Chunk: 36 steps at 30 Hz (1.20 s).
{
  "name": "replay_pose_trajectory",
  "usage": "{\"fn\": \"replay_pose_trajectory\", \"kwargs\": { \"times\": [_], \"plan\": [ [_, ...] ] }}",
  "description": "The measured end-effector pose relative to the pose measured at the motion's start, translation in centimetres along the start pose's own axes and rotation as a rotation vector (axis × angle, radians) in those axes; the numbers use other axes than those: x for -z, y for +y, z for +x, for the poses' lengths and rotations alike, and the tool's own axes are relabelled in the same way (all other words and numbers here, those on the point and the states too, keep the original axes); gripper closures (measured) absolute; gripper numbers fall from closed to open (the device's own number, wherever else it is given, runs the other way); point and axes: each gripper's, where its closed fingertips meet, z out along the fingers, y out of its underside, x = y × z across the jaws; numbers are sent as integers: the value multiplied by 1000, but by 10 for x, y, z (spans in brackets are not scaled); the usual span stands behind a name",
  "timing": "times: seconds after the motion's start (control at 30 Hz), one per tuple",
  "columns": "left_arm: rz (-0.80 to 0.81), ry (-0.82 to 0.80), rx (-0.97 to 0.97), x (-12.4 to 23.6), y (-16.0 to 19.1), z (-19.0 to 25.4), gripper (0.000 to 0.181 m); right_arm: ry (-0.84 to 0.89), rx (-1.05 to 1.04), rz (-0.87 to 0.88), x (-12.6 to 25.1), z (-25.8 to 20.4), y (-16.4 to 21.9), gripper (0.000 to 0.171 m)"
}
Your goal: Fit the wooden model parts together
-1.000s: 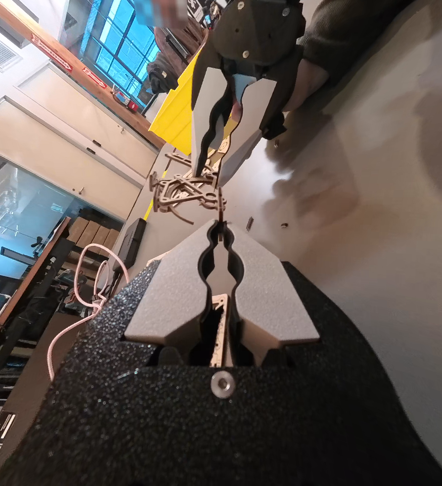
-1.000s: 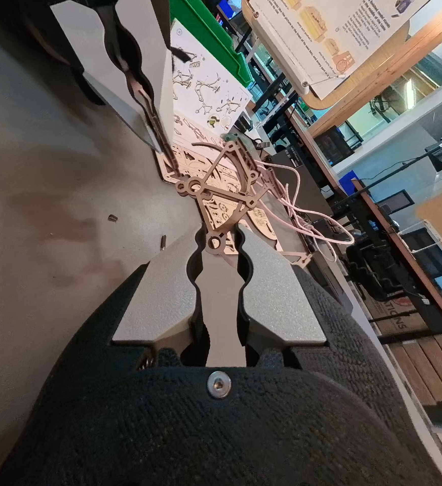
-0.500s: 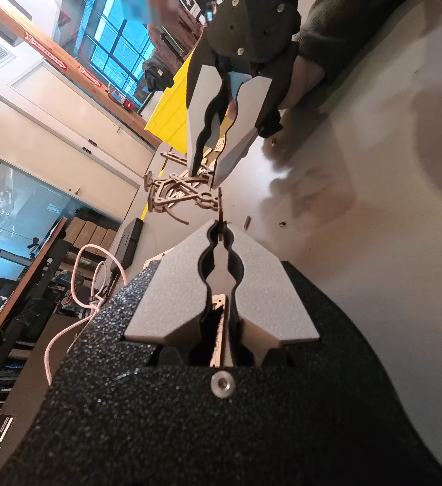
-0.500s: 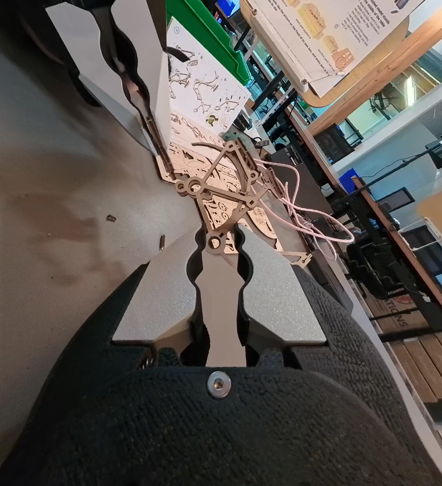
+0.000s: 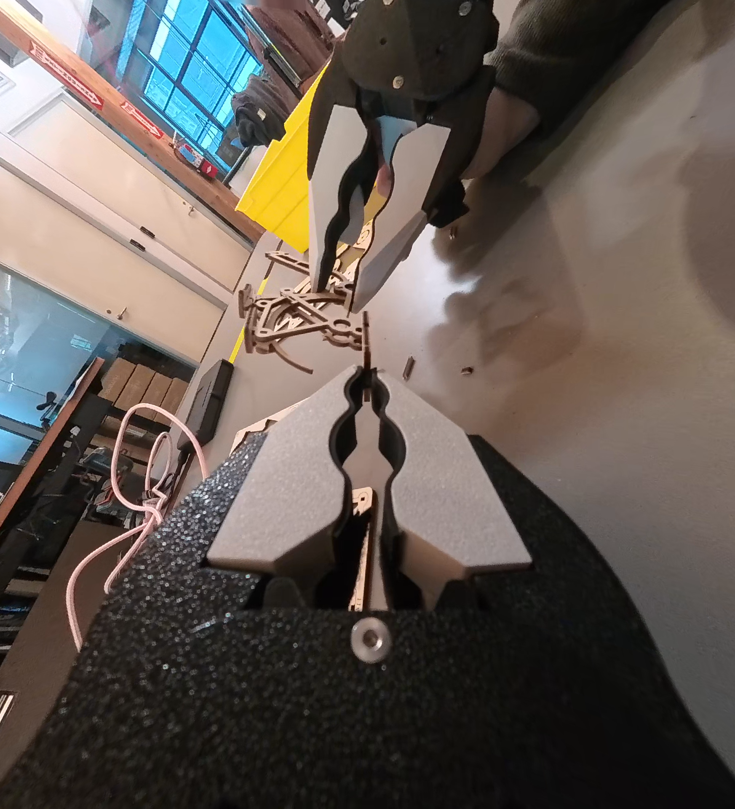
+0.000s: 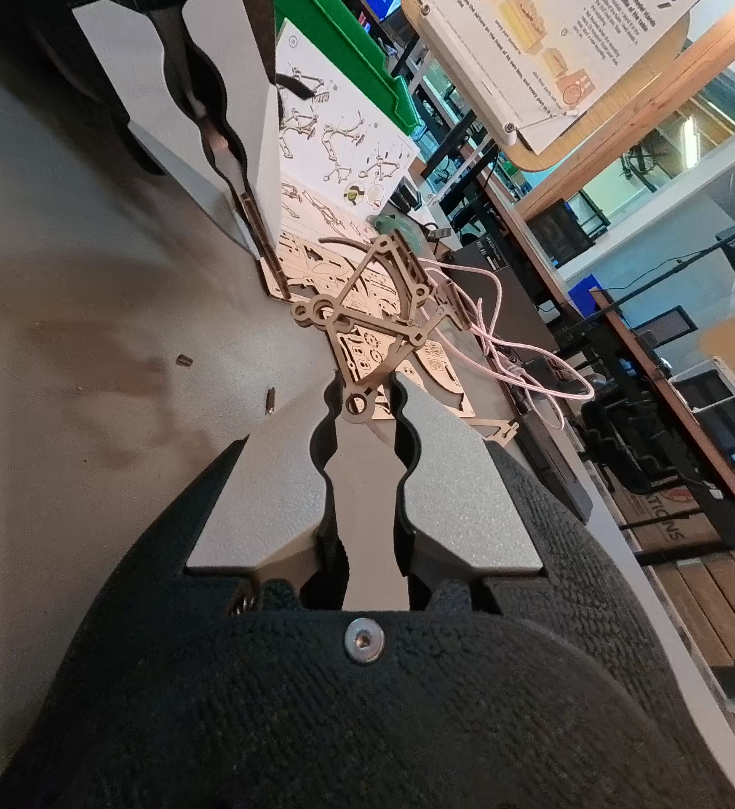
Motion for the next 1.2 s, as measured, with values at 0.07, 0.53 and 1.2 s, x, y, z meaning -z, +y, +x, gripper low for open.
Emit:
{"fn": "replay_pose_trajectory", "kwargs": {
  "times": [0.07, 0.53, 1.2],
  "plan": [
    [-2, -1, -3, 0, 0, 0, 181, 1, -2, 0, 0, 0, 0, 152],
    [-85, -86, -342, -1, 2, 3, 181, 1, 2, 9, 1, 0, -2, 152],
    [-92, -82, -342, -2, 3, 4, 181, -5, -1, 11, 0, 0, -2, 152]
  ]
}}
